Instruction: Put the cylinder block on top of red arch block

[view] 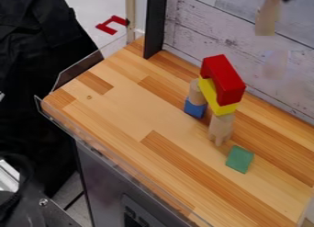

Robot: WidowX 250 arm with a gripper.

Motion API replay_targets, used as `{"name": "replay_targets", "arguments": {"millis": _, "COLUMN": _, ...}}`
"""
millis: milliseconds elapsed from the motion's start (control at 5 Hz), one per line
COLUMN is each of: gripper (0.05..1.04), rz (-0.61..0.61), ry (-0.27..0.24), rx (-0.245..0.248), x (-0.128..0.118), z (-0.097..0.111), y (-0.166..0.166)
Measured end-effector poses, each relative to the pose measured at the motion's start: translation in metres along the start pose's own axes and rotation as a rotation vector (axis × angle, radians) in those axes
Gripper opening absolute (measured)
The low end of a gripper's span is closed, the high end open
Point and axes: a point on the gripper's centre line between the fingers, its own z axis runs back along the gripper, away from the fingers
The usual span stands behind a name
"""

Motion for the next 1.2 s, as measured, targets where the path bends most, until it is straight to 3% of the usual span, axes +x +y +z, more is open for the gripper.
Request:
{"name": "replay_targets", "arguments": {"millis": 400, "gripper": 0.322, "rz": 0.058, "ry": 0.058, "rx": -0.007, "x": 0.009, "z": -0.015, "y": 0.031}}
{"name": "replay_targets", "arguments": {"millis": 800, "gripper": 0.322, "rz": 0.044, "ry": 0.124, "rx": 0.037, "x": 0.002, "z": -0.032, "y": 0.034}}
{"name": "replay_targets", "arguments": {"millis": 1200, "gripper": 0.322, "rz": 0.015, "ry": 0.148, "rx": 0.034, "x": -0.001, "z": -0.047, "y": 0.026}}
